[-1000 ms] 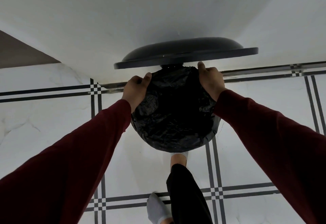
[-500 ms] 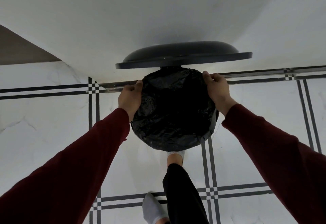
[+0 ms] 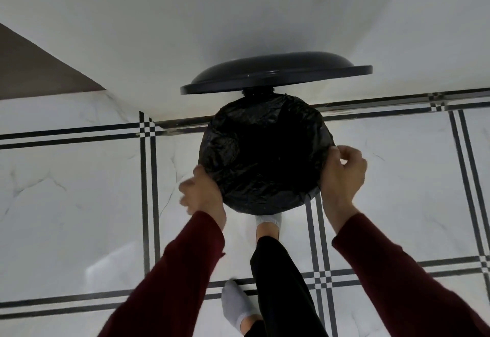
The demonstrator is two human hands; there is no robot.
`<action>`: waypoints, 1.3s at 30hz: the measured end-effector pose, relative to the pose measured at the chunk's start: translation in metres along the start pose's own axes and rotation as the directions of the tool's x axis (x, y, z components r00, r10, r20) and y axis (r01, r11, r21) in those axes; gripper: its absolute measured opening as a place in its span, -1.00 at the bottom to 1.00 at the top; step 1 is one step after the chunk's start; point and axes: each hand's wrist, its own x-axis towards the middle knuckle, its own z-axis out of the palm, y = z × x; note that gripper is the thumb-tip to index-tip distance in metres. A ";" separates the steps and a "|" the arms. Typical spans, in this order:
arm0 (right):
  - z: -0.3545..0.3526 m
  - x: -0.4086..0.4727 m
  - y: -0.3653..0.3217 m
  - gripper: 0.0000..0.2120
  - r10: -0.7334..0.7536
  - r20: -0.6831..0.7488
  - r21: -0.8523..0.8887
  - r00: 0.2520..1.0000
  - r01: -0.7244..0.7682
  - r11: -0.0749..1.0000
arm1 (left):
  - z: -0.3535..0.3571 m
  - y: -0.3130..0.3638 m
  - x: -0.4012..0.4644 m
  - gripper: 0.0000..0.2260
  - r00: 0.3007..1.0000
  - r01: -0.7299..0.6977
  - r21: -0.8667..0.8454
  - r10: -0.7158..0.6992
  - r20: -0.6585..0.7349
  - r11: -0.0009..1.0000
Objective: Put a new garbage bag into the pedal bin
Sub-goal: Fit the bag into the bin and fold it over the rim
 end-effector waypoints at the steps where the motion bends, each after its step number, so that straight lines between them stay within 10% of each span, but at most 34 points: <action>1: 0.001 -0.003 0.006 -0.71 0.094 0.009 0.047 0.996 -0.094 0.994 | -0.001 -0.007 -0.004 -0.58 0.992 0.094 -0.100 -0.085 0.095 0.990; 10: 0.004 0.019 0.018 -0.78 0.499 0.401 0.312 0.768 -0.627 0.714 | -0.007 -0.024 -0.006 -0.76 0.920 0.272 -0.274 -0.167 0.354 0.922; 12: -0.001 0.016 0.013 -0.82 0.428 0.281 0.189 0.859 -0.487 0.853 | -0.011 -0.023 -0.008 -0.74 0.911 0.283 -0.289 -0.162 0.379 0.915; 14: -0.001 0.003 0.005 -0.87 -0.032 -0.070 0.036 0.997 0.035 0.999 | -0.012 -0.023 -0.009 -0.71 0.913 0.284 -0.318 -0.153 0.379 0.905; 16: 0.018 -0.022 0.002 -0.85 -0.547 0.089 -0.103 0.832 0.554 0.826 | -0.011 -0.026 -0.010 -0.68 0.916 0.289 -0.335 -0.158 0.368 0.897; 18: 0.055 -0.032 0.013 -0.71 -0.578 0.482 -0.252 0.658 0.736 0.628 | -0.008 -0.030 -0.011 -0.67 0.918 0.294 -0.359 -0.157 0.364 0.886; 23: 0.146 0.003 0.019 -0.61 0.168 0.824 -0.565 0.542 0.762 0.316 | -0.002 -0.035 -0.008 -0.67 0.921 0.324 -0.424 -0.180 0.346 0.845; 26: 0.167 0.005 0.021 -0.56 0.323 0.814 -0.574 0.483 0.752 0.324 | -0.002 -0.039 -0.003 -0.68 0.909 0.349 -0.438 -0.186 0.374 0.829; 35: 0.139 -0.020 0.015 -0.61 0.261 0.796 -0.602 0.546 0.664 0.444 | -0.008 -0.030 -0.003 -0.65 0.900 0.340 -0.381 -0.181 0.395 0.860; 39: 0.068 -0.034 -0.006 -0.74 -0.242 0.759 -0.405 0.605 0.729 0.552 | -0.016 -0.028 -0.010 -0.61 0.899 0.332 -0.286 -0.210 0.385 0.899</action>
